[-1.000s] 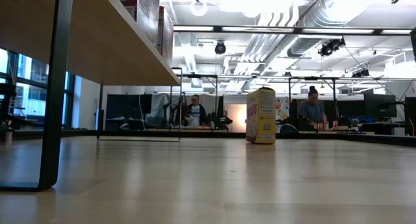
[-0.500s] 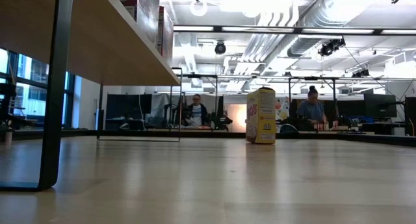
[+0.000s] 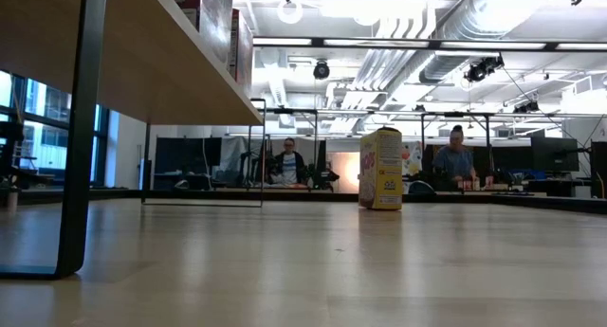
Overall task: Stack cereal on shelf
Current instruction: Put the purple cereal box on the shelf aligned with the purple cereal box
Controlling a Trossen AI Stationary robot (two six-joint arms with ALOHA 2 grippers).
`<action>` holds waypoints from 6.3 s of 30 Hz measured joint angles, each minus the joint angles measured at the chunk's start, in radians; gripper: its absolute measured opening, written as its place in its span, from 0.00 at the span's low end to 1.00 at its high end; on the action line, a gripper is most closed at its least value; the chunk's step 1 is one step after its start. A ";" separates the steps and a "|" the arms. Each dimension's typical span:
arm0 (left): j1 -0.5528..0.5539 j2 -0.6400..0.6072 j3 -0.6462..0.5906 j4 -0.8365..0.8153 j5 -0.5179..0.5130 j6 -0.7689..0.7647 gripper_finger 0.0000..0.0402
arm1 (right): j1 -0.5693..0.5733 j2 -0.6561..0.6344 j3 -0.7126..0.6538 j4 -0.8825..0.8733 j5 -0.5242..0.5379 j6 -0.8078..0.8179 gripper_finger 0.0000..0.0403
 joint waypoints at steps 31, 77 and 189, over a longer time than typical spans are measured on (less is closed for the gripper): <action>0.000 0.000 0.000 0.000 0.000 0.000 0.00 | -0.003 0.101 0.000 -0.012 0.024 -0.156 0.31; 0.000 0.006 0.000 0.023 -0.147 0.060 0.00 | 0.051 -0.013 0.000 -0.273 0.967 -0.656 0.20; 0.206 0.950 0.525 0.232 0.361 0.059 0.62 | -0.052 0.016 0.216 0.510 0.503 -1.669 0.20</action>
